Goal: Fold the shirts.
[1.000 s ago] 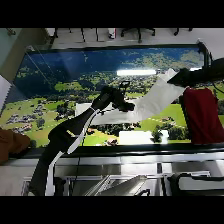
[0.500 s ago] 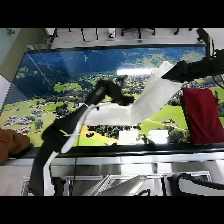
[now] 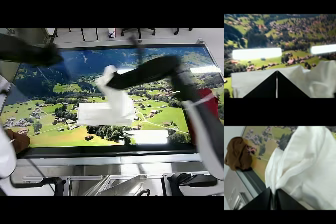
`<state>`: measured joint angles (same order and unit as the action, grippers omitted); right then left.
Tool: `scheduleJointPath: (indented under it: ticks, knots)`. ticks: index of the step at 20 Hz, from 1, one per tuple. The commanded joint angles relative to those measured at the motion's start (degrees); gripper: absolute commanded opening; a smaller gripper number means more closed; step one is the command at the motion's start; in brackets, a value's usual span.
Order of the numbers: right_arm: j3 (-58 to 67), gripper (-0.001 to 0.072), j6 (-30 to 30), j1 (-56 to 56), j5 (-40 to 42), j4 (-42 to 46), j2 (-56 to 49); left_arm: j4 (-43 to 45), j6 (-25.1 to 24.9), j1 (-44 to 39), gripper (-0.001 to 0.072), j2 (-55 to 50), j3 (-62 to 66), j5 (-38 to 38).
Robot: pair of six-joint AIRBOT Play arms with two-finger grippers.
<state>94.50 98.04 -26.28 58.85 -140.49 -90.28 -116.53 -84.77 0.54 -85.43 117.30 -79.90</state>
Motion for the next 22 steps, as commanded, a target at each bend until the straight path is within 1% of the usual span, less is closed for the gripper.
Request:
scheduleJointPath:
  ticks: [1, 2, 3, 4, 5, 7, 9, 11, 12, 13, 16, 19, 20, 22]
  knots:
    - [0.2, 0.0481, 0.5, -18.2, -23.0, 0.3, -14.3, -0.2, -1.0, 11.5, 0.0014, 11.1, -4.9, -0.7]
    - [0.4, 0.0536, 0.5, -21.2, -24.2, 1.0, -17.9, -0.1, -2.0, 13.4, 0.0015, 13.4, -7.6, -0.6]
    - [0.5, 0.0545, 0.5, -22.2, -23.6, 2.6, -20.0, -0.1, -2.6, 14.7, 0.0015, 15.3, -10.4, -0.4]
    - [0.5, 0.0584, -0.1, -21.0, -21.2, 5.5, -20.5, -0.2, -3.6, 15.4, 0.0015, 17.0, -13.2, 0.2]
    - [0.5, 0.0644, -2.1, -18.1, -17.5, 7.3, -19.8, -0.2, -4.4, 15.8, 0.0014, 18.5, -16.2, 0.9]
    - [0.5, 0.0644, -3.0, -10.0, -9.2, 7.7, -16.5, -0.2, -6.0, 16.1, 0.0015, 20.9, -21.3, 2.2]
    - [0.5, 0.0644, -2.9, -1.6, -0.3, 9.3, -12.8, -0.2, -6.1, 16.1, 0.0015, 22.4, -25.2, 3.4]
    - [0.4, 0.0645, -3.7, 6.9, 9.0, 14.3, -10.0, -0.7, -6.3, 16.1, 0.0014, 23.2, -27.6, 3.5]
    - [0.4, 0.0647, -5.2, 10.3, 12.9, 16.8, -9.6, -0.6, -6.3, 16.1, 0.0015, 23.3, -28.3, 3.3]
    - [0.0, 0.0709, -6.3, 13.3, 16.1, 18.4, -9.7, -0.6, -6.3, 16.1, 0.0015, 23.3, -28.5, 3.1]
    - [-5.6, 0.0709, -6.6, 18.0, 16.7, 18.6, -10.1, -0.7, -6.3, 15.9, 0.0015, 23.3, -28.4, 2.8]
    - [-9.7, 0.0709, -6.3, 18.5, 15.5, 17.4, -12.6, -0.7, -6.3, 14.4, 0.0015, 23.3, -28.4, 2.7]
    - [-9.9, 0.0709, -6.0, 18.4, 15.5, 15.6, -14.1, -0.6, -6.3, 13.6, 0.0014, 23.3, -28.4, 2.8]
    - [-9.9, 0.0707, -2.9, 17.9, 15.5, 7.9, -17.1, -0.6, -6.3, 11.8, 0.0015, 23.3, -28.4, 3.0]
